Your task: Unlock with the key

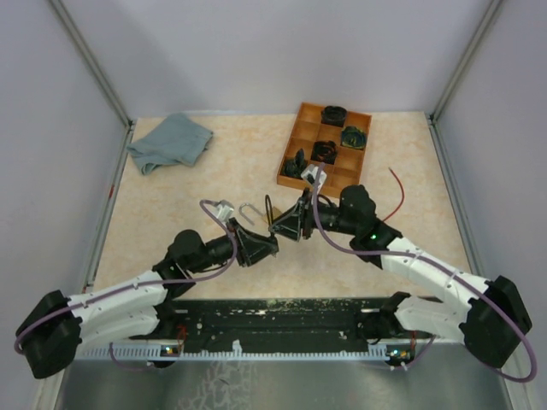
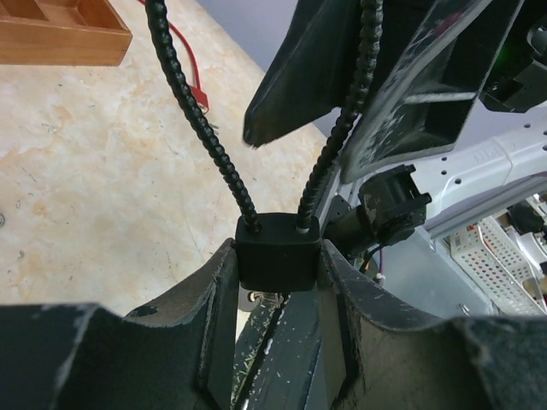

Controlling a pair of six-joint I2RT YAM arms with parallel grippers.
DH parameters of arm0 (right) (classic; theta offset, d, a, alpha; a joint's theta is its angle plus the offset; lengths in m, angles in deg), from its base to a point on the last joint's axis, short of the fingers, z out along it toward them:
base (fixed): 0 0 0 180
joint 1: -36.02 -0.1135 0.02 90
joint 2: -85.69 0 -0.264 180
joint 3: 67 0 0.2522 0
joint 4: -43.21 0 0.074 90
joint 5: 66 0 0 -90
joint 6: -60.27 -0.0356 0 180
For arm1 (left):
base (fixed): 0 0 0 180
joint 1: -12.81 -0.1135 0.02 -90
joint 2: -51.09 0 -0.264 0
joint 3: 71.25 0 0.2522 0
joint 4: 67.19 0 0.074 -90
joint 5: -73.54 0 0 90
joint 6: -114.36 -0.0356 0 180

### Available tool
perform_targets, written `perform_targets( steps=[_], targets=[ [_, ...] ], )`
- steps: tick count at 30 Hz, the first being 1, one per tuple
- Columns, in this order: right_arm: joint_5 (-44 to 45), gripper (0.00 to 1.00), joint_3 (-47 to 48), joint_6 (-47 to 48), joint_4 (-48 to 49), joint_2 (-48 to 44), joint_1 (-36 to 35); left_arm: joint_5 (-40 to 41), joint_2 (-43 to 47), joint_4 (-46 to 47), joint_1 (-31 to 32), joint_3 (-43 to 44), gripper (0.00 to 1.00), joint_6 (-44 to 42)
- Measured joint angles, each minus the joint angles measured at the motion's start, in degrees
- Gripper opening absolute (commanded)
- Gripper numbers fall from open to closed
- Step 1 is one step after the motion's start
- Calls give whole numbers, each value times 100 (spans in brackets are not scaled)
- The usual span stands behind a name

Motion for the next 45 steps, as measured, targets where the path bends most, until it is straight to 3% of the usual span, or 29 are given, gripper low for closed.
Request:
perform_targets(
  steps=[4,7,8,23,27,32,41,45],
  targets=[
    [-24,27,13,144,-249,129,-66,-96,-72,52,0,0,0,-109],
    [-98,3,46,195,-302,184,-92,-122,-136,52,-4,0,0,-164],
    [-131,0,68,232,-310,201,-94,-129,-151,55,-4,0,0,-170],
    [221,0,538,490,-514,-192,-4,-713,-568,214,-37,-107,0,-238],
    [671,17,535,507,-789,-190,90,-664,-337,-24,-35,-111,0,-361],
    [1950,36,522,844,-1353,-205,278,-284,-170,-957,-33,55,0,-402],
    [3484,51,243,1327,-1926,-909,326,1086,-173,-3233,-114,1071,0,50],
    [3849,54,70,1419,-2144,-1167,326,1412,-278,-3945,-553,1335,0,341]
  ],
)
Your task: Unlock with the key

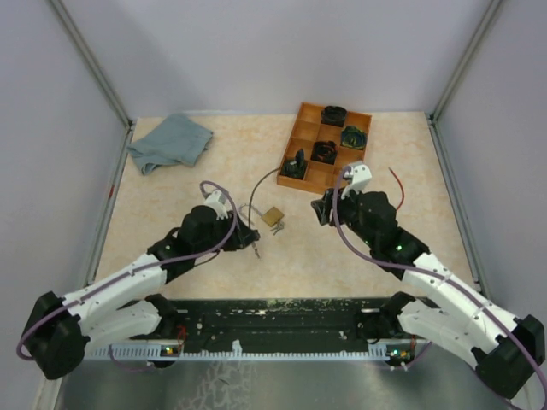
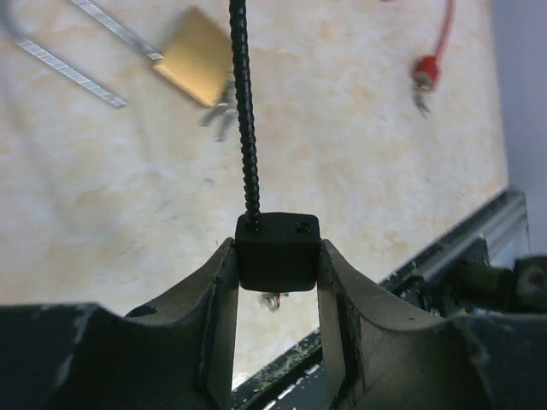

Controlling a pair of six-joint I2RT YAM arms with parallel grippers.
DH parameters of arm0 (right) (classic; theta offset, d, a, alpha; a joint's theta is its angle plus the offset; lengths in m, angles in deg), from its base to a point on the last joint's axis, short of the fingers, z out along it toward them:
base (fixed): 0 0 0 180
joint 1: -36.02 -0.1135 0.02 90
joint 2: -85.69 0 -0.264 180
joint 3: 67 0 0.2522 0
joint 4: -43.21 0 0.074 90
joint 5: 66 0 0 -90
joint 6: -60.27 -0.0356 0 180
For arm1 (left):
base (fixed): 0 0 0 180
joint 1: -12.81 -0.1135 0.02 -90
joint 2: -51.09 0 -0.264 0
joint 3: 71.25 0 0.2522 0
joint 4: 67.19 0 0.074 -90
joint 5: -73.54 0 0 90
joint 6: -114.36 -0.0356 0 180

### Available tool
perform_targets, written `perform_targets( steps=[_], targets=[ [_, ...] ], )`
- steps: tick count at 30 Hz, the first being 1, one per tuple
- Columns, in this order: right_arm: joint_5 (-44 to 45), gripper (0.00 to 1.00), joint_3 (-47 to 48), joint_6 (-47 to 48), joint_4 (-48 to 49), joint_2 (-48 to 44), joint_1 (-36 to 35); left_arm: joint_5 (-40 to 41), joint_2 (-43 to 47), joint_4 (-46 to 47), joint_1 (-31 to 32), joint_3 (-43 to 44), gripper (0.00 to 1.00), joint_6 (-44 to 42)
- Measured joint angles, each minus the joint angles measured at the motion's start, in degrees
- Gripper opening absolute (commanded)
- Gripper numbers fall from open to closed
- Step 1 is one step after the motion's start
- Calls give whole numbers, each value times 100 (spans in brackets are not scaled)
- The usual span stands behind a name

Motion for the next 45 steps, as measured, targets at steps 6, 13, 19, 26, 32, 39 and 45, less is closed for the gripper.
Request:
perform_targets(
  steps=[6,13,19,26,32,39,45],
  targets=[
    [437,56,-439,111,-334,-741,2,297,-337,-765,-964,13,0,367],
    [649,58,-570,184,-557,-1294,0,809,-970,-1386,-1340,297,0,555],
    [811,61,-610,216,-734,-1493,0,1047,-2079,-1738,-1440,756,18,636],
    [1150,63,-608,221,-1182,-1781,0,1032,-2391,-2006,-1440,970,70,800],
    [1447,70,-597,173,-1567,-2164,2,1115,-1648,-2546,-1440,1093,95,780],
    [1609,74,-313,160,-2288,-2319,2,1172,-125,-3200,-1445,1637,100,411],
    [1884,80,-181,72,-2588,-2767,2,1283,1176,-3637,-1445,2245,100,-236]
  ],
)
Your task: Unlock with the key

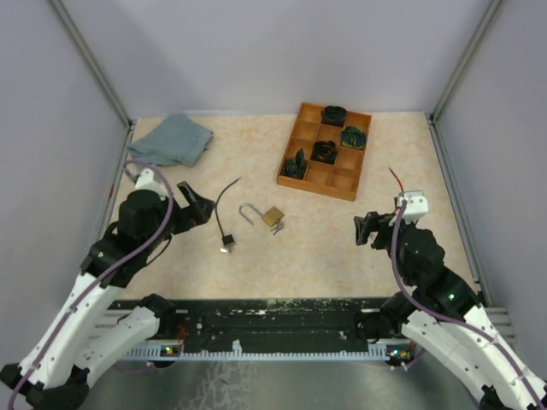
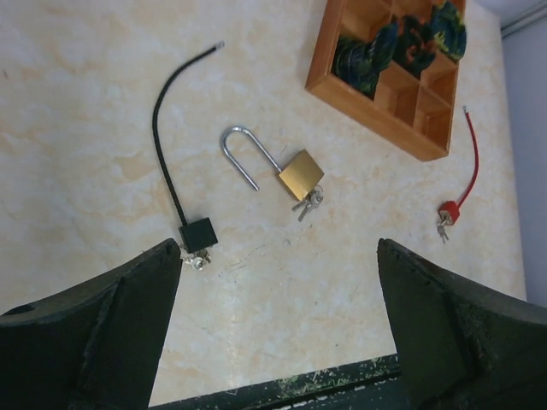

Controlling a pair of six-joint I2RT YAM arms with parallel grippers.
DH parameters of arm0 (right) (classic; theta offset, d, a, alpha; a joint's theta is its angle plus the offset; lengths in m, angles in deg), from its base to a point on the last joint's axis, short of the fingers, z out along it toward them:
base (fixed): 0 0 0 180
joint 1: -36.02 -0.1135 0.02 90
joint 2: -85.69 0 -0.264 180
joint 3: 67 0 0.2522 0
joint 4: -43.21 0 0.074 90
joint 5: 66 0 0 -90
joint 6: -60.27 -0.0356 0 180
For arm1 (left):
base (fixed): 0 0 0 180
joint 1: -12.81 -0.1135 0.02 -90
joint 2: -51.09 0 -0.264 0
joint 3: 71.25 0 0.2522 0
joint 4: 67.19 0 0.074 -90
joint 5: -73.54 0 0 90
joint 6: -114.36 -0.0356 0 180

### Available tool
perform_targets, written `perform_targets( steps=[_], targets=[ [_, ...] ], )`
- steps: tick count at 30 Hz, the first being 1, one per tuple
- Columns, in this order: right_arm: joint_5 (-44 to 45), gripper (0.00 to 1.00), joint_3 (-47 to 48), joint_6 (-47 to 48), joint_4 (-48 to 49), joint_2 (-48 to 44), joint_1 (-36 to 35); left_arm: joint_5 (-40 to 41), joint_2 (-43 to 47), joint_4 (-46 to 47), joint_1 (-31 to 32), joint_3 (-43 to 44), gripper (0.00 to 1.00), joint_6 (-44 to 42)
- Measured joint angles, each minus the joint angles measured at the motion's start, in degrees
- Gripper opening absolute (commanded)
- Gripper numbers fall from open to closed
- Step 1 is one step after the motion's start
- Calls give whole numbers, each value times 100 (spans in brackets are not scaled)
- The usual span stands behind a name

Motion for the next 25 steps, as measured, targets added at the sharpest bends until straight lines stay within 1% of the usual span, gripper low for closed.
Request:
perform_targets(
  steps=[5,10,16,25],
  targets=[
    [188,82,0,-4,-111,-297,0,365,739,-310,-2,190,100,-459],
    [315,82,0,-2,-114,-529,0,616,883,-621,-4,111,100,-785],
    [415,83,0,-2,-116,-667,0,595,1366,-514,-4,-501,100,-1067],
    [448,84,0,4,-149,-669,0,529,1611,-273,-4,-728,100,-1180]
  ],
)
